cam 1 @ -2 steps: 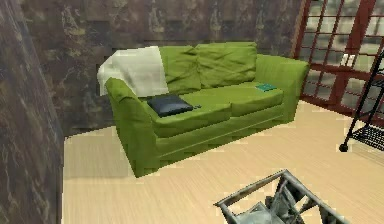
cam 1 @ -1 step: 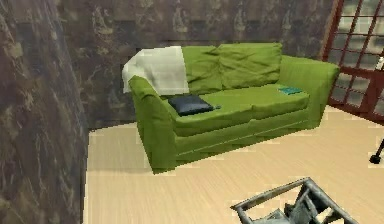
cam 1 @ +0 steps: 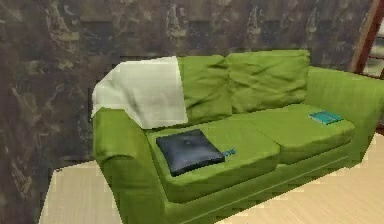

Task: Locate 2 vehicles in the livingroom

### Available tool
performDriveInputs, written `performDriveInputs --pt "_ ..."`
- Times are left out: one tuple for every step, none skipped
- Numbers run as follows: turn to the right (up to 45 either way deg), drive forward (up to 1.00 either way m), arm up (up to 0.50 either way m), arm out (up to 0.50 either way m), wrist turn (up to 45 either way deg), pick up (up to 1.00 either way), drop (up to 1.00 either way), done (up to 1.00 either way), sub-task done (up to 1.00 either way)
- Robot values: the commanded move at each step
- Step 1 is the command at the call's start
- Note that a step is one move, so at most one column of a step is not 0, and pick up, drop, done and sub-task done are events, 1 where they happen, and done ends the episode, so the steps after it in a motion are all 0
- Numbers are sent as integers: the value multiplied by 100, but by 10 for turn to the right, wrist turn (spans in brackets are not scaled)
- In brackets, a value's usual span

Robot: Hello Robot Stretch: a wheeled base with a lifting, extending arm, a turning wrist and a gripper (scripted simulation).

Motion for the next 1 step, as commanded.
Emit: performDriveInputs --pt "30 0 0 0 0 0 0 0 0"
